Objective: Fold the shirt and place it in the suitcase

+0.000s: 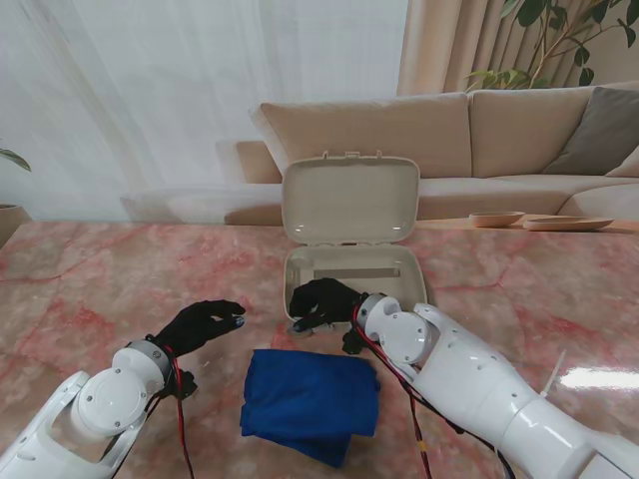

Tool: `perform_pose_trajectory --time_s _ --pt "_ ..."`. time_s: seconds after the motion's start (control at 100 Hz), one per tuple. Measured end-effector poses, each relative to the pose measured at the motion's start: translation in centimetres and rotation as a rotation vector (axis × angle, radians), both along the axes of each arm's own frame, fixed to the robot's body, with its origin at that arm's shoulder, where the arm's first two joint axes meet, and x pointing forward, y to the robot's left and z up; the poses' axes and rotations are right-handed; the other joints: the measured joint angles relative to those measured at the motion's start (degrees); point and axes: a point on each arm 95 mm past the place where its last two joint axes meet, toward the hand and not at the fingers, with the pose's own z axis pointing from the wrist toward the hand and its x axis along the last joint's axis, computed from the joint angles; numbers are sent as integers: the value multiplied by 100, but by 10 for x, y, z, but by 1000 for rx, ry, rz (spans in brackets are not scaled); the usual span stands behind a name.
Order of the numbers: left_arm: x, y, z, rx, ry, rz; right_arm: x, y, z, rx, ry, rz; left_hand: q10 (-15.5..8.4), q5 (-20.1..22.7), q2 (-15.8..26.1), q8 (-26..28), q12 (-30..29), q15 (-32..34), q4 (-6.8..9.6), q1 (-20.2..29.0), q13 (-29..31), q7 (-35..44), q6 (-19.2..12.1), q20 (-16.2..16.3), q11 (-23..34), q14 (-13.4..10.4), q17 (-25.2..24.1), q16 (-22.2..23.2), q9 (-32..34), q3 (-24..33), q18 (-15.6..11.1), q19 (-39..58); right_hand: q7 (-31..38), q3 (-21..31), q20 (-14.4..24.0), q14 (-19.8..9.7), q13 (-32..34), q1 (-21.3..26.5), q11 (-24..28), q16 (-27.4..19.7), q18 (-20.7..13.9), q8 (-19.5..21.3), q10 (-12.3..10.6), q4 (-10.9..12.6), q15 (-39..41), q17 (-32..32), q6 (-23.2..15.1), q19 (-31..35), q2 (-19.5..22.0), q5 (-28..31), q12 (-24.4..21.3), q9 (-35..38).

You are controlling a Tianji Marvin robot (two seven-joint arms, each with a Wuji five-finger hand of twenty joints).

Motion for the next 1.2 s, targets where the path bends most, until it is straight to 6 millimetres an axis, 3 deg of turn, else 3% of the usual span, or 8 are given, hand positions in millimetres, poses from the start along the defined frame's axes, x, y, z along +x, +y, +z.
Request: perform_pose_trajectory --time_s 1.2 --pt "-4 7 -8 3 41 10 7 58 1 28 115 -30 -1 0 0 0 0 0 0 0 0 0 0 -1 0 0 -41 0 0 0 0 -2 4 53 2 0 0 -25 23 0 -9 -5 -3 0 57 -7 -105 0 564 -74 -432 -516"
